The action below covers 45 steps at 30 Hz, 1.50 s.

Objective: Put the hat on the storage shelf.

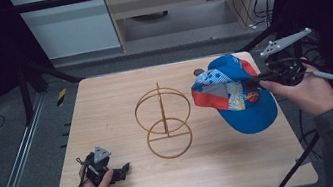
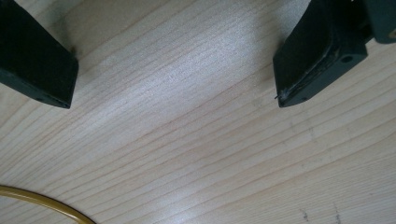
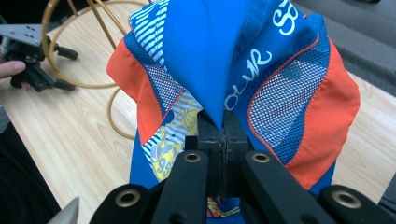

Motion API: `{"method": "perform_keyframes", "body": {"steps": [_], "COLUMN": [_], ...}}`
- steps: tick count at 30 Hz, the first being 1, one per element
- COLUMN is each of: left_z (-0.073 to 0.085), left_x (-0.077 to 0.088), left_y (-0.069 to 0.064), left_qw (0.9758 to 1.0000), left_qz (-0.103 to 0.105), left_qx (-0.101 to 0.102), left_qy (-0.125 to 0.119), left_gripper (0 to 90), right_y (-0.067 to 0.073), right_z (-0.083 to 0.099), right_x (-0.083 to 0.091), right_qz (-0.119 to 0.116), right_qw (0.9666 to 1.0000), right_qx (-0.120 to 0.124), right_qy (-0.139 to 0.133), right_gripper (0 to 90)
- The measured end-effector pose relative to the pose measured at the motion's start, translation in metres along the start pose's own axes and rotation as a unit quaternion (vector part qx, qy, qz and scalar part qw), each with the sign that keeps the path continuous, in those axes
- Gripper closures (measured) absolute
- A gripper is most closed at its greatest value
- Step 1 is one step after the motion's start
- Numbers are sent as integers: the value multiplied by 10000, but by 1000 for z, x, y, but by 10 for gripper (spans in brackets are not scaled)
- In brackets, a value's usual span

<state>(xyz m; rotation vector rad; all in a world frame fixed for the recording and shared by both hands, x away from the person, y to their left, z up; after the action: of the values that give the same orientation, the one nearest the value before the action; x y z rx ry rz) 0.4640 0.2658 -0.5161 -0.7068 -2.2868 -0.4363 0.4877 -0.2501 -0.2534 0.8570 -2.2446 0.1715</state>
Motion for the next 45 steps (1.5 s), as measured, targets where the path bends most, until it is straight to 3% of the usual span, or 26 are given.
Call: {"method": "perform_keyframes", "body": {"steps": [10, 24, 45], "left_z": [0, 0, 0], "left_x": [0, 0, 0], "left_y": [0, 0, 0], "left_qw": [10000, 10000, 10000], "left_qz": [0, 1, -6], "left_qx": [-1, 3, 15], "left_qy": [0, -2, -26], "left_gripper": [0, 0, 0], "right_y": [15, 27, 45], "right_z": [-15, -31, -50], "right_x": [8, 14, 8], "right_qz": [-126, -217, -250], "right_qw": [9991, 9973, 9970], "right_qx": [143, 280, 512], "right_qy": [-388, -639, -520], "right_gripper": [900, 900, 900]}}
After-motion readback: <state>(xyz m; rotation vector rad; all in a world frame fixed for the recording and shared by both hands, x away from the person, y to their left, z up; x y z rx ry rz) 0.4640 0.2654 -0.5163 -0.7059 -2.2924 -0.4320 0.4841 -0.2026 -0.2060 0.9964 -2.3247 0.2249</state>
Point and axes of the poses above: each handheld gripper's, and its own axes: x roughly backward along the jaws, z roughly out of its underside, y roughly to its left, the point moved 1 cm from there along -x, roughly forward along the jaws, and after that the axes turned 7 degrees about -x, right-handed, at the moved point
